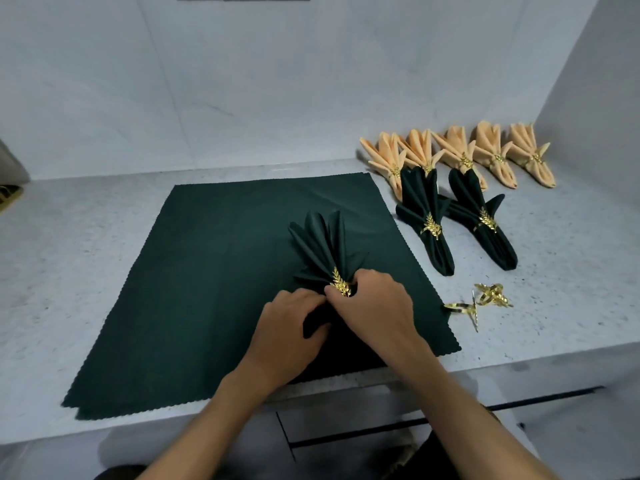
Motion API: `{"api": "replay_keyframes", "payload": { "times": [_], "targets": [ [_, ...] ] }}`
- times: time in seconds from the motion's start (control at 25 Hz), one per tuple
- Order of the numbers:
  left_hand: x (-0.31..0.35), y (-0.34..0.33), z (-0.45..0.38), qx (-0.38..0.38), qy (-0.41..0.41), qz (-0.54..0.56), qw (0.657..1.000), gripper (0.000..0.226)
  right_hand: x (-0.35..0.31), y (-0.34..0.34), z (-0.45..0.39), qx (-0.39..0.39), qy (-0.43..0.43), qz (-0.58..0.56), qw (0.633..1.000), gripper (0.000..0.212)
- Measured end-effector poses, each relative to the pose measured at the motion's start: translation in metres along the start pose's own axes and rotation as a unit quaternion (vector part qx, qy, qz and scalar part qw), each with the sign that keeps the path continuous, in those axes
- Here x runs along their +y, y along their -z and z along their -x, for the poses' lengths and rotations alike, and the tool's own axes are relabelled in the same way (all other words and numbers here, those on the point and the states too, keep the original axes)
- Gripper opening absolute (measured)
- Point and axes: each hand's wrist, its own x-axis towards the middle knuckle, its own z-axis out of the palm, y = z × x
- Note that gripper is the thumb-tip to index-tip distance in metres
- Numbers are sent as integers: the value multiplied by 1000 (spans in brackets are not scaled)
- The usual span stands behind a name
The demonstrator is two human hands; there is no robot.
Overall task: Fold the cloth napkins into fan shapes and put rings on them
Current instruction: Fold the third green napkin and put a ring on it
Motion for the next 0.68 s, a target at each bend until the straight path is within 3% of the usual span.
{"api": "replay_keyframes", "payload": {
  "times": [0.16, 0.32, 0.44, 0.56, 0.68],
  "targets": [
    [0, -1, -6, 12, -22, 11, 1000, 42, 4, 5, 0, -7, -23, -138, 990, 47],
    [17, -12, -35, 39, -35, 5, 999, 14, 30, 46, -15, 40, -66, -283, 956, 52],
    [27, -35, -68, 12, -55, -22, 998, 19, 76, 102, -45, 118, -85, -235, 961, 48],
    [35, -60, -84, 11, -39, -77, 996, 18, 144, 157, -88, 228, -121, -80, 963, 43],
    [43, -74, -82, 15, -26, -116, 993, 28, 221, 177, -130, 239, -190, 12, 952, 37]
  ]
}}
